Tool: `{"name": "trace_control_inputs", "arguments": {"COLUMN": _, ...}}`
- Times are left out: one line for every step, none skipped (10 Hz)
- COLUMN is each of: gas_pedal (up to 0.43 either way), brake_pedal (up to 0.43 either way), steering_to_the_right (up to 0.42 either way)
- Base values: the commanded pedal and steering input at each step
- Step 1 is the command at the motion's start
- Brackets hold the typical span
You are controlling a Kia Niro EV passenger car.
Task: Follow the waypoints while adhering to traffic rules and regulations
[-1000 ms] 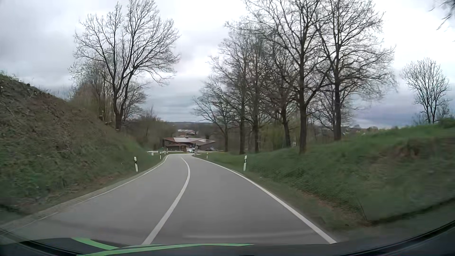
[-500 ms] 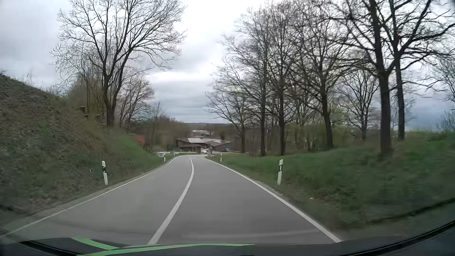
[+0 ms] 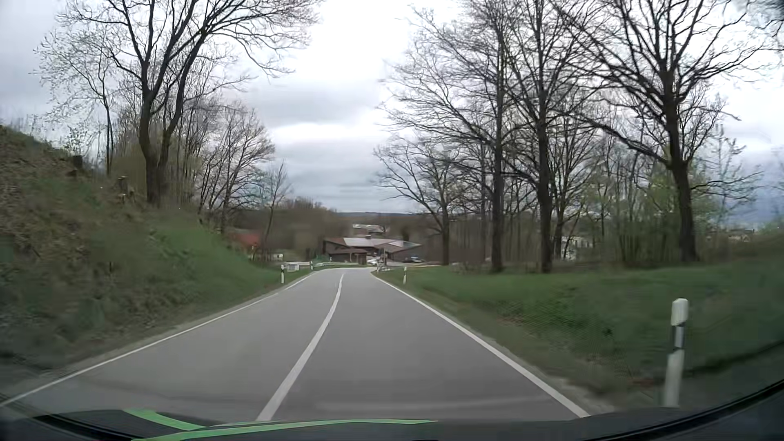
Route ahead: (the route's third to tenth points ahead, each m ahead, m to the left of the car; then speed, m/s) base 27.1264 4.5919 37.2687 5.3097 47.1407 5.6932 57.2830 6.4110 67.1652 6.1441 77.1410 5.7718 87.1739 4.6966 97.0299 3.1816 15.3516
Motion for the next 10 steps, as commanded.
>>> {"name": "trace_control_inputs", "arguments": {"gas_pedal": 0.0, "brake_pedal": 0.104, "steering_to_the_right": -0.024}}
{"name": "trace_control_inputs", "arguments": {"gas_pedal": 0.0, "brake_pedal": 0.104, "steering_to_the_right": -0.023}}
{"name": "trace_control_inputs", "arguments": {"gas_pedal": 0.0, "brake_pedal": 0.11, "steering_to_the_right": -0.02}}
{"name": "trace_control_inputs", "arguments": {"gas_pedal": 0.0, "brake_pedal": 0.11, "steering_to_the_right": -0.016}}
{"name": "trace_control_inputs", "arguments": {"gas_pedal": 0.0, "brake_pedal": 0.11, "steering_to_the_right": -0.015}}
{"name": "trace_control_inputs", "arguments": {"gas_pedal": 0.0, "brake_pedal": 0.11, "steering_to_the_right": -0.015}}
{"name": "trace_control_inputs", "arguments": {"gas_pedal": 0.0, "brake_pedal": 0.116, "steering_to_the_right": -0.015}}
{"name": "trace_control_inputs", "arguments": {"gas_pedal": 0.0, "brake_pedal": 0.116, "steering_to_the_right": -0.014}}
{"name": "trace_control_inputs", "arguments": {"gas_pedal": 0.0, "brake_pedal": 0.116, "steering_to_the_right": -0.015}}
{"name": "trace_control_inputs", "arguments": {"gas_pedal": 0.0, "brake_pedal": 0.122, "steering_to_the_right": -0.013}}
